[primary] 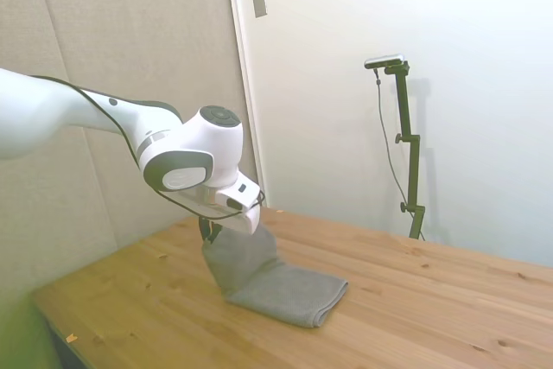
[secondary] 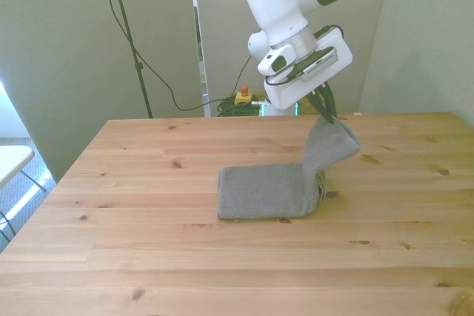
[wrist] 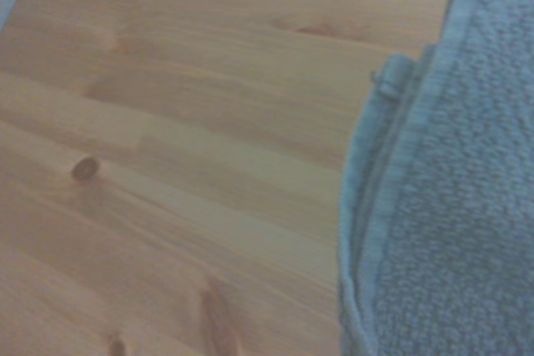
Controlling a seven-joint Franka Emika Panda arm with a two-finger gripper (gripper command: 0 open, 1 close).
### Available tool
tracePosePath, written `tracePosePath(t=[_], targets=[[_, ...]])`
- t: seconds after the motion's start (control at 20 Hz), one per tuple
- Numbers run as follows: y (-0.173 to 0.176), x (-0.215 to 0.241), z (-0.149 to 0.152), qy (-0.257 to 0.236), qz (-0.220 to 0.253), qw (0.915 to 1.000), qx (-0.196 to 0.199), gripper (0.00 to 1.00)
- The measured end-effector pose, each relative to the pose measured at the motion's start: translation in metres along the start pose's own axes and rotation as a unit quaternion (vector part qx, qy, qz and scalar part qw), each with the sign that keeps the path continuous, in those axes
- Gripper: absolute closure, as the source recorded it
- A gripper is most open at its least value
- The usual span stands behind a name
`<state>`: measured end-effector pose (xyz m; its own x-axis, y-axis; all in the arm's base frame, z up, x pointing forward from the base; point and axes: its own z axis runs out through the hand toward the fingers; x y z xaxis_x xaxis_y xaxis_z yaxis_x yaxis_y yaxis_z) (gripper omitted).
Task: Unfold the towel
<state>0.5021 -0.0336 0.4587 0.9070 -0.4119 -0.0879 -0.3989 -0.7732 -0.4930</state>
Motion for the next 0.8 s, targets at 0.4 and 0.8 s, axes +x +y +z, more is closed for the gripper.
tracePosePath(t=[0.4, 0.8], targets=[[-0.017, 0.001, 0.019, -0.053, -0.039, 0.9978, 0.009, 0.00], [-0.014, 0.008, 0.016, -0.025, 0.011, 0.9992, -0.030, 0.00]])
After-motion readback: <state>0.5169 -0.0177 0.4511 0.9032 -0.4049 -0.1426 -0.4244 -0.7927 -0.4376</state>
